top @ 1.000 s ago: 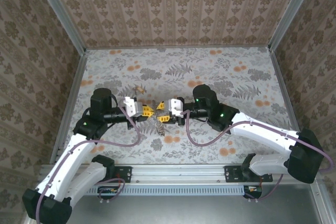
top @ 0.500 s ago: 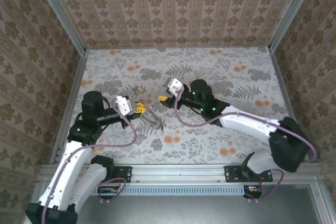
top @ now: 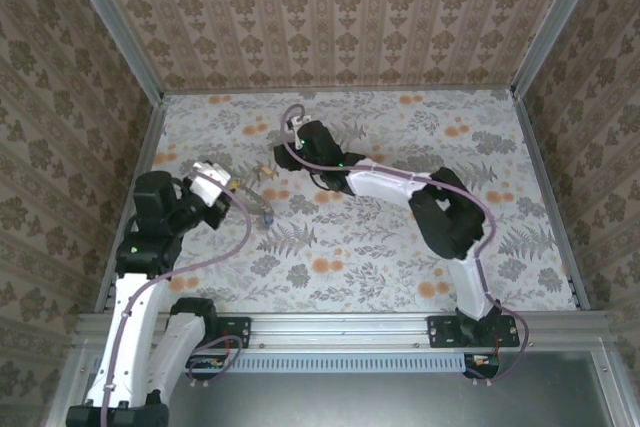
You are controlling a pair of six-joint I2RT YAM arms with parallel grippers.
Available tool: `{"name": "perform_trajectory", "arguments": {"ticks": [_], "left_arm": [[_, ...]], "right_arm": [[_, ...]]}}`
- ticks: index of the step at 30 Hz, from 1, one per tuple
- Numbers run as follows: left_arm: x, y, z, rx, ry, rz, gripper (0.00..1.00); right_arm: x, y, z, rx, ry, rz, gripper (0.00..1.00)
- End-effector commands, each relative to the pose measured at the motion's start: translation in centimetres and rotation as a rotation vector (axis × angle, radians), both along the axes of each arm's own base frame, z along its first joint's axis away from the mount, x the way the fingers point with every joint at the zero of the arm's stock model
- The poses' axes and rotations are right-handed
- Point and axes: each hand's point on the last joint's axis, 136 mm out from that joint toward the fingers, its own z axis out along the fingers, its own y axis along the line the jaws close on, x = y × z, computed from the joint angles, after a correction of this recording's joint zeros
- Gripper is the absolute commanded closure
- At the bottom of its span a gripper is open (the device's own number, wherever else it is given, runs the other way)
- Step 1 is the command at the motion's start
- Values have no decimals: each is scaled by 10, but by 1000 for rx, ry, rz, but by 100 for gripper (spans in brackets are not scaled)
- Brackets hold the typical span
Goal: Put the keys on the keyring
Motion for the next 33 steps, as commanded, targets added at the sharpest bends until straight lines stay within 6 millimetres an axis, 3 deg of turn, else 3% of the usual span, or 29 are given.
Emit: {"name": "perform_trajectory", "arguments": {"ticks": [1,6,9,14,17,21,26,33], "left_arm": [[17,41,16,-14,-15,246,100],[33,81,21,-100,-1,493,100],[41,93,18,-155,73,570,100],[49,91,23,-228,123,551,100],[49,92,24,-229,117,552,100],[48,88,21,-238,128,526,100],[46,85,19,-245,121,511,100],[41,63,25,-253,107,374,100]], "right_arm": [[2,17,-51,2,193,-28,55],[10,43,-80,-74,241,-16,55],[12,57,-92,-159,273,8,55],[17,69,-100,-202,249,13,56],[20,75,-108,-193,243,24,62],[17,78,-127,-252,257,48,64],[4,61,-147,-365,295,4,74],[-31,28,-142,-399,368,-21,73]]}}
